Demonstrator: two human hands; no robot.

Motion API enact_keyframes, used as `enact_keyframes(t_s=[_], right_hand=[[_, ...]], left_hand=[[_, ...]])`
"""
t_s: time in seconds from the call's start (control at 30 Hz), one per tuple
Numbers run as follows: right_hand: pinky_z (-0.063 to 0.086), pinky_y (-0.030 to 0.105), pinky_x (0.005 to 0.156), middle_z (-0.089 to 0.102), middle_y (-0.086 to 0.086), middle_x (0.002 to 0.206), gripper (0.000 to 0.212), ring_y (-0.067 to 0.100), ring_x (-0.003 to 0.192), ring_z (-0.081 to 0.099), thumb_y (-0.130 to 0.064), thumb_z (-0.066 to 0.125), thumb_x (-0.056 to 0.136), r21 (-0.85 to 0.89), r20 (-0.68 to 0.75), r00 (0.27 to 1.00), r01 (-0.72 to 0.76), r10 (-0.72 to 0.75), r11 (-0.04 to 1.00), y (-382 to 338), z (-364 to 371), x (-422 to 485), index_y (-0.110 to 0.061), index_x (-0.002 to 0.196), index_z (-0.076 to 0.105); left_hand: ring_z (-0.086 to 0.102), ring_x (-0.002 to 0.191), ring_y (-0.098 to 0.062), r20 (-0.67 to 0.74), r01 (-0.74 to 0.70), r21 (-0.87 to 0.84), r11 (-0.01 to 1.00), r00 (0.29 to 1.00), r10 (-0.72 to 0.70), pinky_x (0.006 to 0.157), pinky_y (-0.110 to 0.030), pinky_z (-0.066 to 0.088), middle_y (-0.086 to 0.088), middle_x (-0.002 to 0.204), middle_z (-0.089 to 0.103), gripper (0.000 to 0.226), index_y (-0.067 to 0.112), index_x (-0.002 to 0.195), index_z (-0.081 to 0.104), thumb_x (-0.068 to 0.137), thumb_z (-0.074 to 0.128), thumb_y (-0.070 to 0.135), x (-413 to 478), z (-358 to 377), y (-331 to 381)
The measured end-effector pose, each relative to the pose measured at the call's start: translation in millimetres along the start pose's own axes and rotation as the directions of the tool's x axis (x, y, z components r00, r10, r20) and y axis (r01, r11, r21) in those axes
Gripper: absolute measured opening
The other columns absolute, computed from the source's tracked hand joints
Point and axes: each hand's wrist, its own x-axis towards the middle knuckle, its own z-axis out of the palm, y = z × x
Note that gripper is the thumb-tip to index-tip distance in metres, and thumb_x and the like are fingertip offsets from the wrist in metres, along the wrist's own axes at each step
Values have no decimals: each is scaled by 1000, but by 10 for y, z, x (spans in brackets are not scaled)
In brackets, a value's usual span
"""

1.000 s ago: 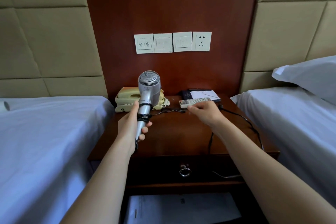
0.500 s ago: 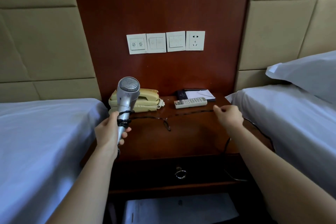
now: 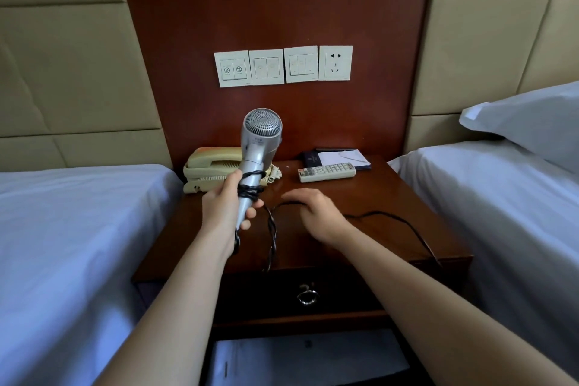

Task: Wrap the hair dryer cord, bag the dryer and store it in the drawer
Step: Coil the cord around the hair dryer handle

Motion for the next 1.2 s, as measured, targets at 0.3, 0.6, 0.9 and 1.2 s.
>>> enact_keyframes(t_s=[0.3,0.6,0.9,1.2], right_hand=[[43,32,95,63,0,99,23,13,97,57,-26,64,85,436,339,938,-225,73,871,-428,255,-18,-25,108,63],[41,13,65,59,2,68,25,7,62,54,-3,45,91,659,486,874,-366,-1,657,-540,94,9,-10,70,56],[17,27,56,29,-10,49,35,8,49,22,-24,46,92,710,602,798,-523,-21,472,-623,-41,-56,-18,59,38],[20,24,49,19,-1,53,50,10,47,17,-39,49,93,459,350,932,-257,92,851,-691,-389,-280,-18,53,27]], left_hand=[[41,30,-13,-4,51,-114,992,999,-52,30,-14,26,-19,65,60,39,1,92,62,91,49,37,36,-51,0],[36,28,-13,-116,65,-102,993,990,-77,32,-13,25,-13,55,55,31,3,76,59,84,46,30,29,-188,50],[38,28,-11,-213,-18,9,1000,977,20,32,-14,24,-9,53,53,35,6,81,61,84,48,39,35,-279,40],[48,38,-17,-353,-122,320,940,905,237,38,-20,33,-13,63,61,38,9,83,62,79,56,47,196,-754,-19]])
